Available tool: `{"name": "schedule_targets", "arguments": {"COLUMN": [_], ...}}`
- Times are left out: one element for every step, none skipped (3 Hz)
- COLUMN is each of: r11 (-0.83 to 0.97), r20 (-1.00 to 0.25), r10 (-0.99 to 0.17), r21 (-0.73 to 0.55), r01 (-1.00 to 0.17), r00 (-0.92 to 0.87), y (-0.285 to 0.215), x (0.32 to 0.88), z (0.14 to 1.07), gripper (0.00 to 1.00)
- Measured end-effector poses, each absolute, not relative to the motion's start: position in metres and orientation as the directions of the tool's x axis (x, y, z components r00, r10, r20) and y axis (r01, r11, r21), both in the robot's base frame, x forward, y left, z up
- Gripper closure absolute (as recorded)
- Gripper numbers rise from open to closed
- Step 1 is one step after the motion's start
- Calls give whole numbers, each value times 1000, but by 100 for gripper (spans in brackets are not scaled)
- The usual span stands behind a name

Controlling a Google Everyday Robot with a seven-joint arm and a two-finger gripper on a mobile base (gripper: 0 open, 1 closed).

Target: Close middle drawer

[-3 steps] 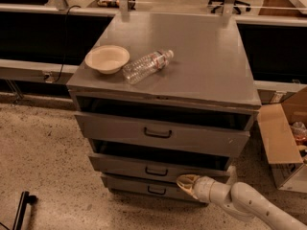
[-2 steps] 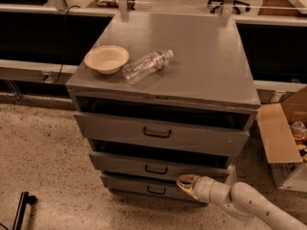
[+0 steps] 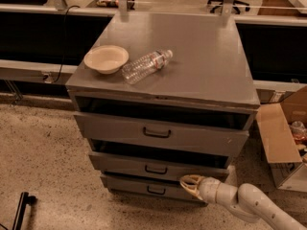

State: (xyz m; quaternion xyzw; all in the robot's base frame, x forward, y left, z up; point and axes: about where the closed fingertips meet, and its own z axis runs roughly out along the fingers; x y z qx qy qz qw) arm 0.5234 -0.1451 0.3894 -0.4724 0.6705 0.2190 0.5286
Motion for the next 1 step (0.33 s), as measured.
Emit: {"name": "schedule_targets", "arguments": {"r11": [459], "r20": [-920], "r10": [-391], "r21": [-197], "r01": [-866], "r00": [2], "y": [-150], "x": [515], "z": [388], "gripper": [100]}}
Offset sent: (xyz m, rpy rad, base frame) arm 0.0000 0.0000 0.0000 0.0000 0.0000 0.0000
